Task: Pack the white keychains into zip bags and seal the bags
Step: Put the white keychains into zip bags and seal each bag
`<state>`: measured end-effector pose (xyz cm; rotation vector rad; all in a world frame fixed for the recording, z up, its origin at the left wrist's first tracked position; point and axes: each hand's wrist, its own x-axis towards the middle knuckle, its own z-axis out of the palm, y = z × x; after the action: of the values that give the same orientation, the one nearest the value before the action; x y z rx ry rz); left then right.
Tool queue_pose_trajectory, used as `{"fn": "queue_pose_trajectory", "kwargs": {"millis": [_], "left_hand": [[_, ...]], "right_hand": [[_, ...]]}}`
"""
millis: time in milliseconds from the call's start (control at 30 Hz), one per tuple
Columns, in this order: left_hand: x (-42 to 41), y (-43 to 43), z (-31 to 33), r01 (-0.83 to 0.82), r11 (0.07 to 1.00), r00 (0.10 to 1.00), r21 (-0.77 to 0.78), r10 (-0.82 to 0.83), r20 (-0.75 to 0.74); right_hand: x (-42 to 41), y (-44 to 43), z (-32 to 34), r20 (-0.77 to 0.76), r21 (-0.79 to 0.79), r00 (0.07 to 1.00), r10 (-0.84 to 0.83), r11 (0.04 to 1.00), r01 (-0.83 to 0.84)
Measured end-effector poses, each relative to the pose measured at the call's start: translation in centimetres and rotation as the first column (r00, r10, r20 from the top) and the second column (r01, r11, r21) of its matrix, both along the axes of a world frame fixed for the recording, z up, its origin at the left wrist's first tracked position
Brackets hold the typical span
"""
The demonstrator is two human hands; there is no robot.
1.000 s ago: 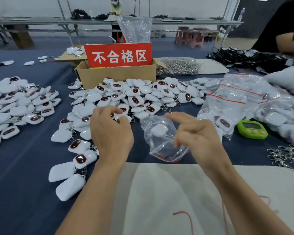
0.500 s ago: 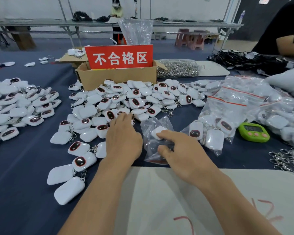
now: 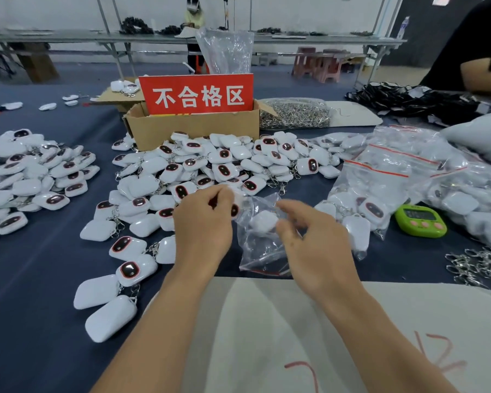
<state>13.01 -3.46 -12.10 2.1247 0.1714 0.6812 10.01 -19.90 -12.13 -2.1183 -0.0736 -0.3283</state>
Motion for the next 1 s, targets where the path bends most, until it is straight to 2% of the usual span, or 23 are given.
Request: {"fn": "queue_pose_trajectory", "kwargs": {"millis": [67, 133, 200, 300, 367, 467, 533, 733, 867, 1000], "left_hand": [[-1.0, -1.6, 0.7, 0.173, 0.974, 0.984, -0.145, -0.166, 0.064], [-2.0, -2.9, 1.0, 0.323, 0.923, 0.946, -0.207, -0.319, 0.055], [-2.1, -3.4, 0.8, 0.397, 0.888, 0.916, -0.231, -0.398, 0.046], [-1.6, -3.0, 0.6, 0.374, 0.872, 0.926, -0.316, -0.369, 0.078], [-1.4, -2.8, 0.7, 0.344, 0.861, 0.937, -0.375, -0.340, 0.079], [-1.6, -2.8, 1.0, 0.367, 0.782, 0.921, -0.504, -0.380, 0.082], [-1.6, -3.0, 1.0, 0.400, 0.750, 0.905, -0.527, -0.413, 0.099], [-1.6, -3.6, 1.1, 0.366, 0.763, 0.923, -0.532, -0.370, 0.105], [-1.5, -3.6, 1.3, 0.401, 0.747, 0.910, -0.530, -0.391, 0.136], [-1.6, -3.7, 1.2, 0.392, 0.804, 0.919, -0.446, -0.368, 0.143]], "right_hand": [[0.1, -0.1, 0.2, 0.017, 0.103, 1.000, -0.004, 0.995, 0.002], [0.2, -0.3, 0.3, 0.046, 0.190, 0.998, 0.031, 0.981, -0.039], [0.3, -0.5, 0.4, 0.078, 0.215, 0.995, 0.057, 0.974, -0.072], [0.6, -0.9, 0.4, 0.057, 0.206, 0.990, 0.132, 0.968, -0.141], [0.7, -1.0, 0.5, 0.038, 0.297, 0.980, 0.193, 0.935, -0.196], [1.0, -1.0, 0.7, -0.047, 0.523, 0.988, 0.149, 0.846, -0.103], [1.2, -1.1, 0.8, -0.112, 0.617, 0.987, 0.116, 0.787, -0.023], [1.2, -1.0, 0.9, -0.130, 0.575, 0.971, 0.202, 0.813, -0.092], [1.5, -1.0, 0.5, -0.129, 0.512, 0.970, 0.205, 0.852, -0.112], [1.8, -0.7, 0.3, -0.070, 0.506, 0.983, 0.169, 0.855, -0.111]]}}
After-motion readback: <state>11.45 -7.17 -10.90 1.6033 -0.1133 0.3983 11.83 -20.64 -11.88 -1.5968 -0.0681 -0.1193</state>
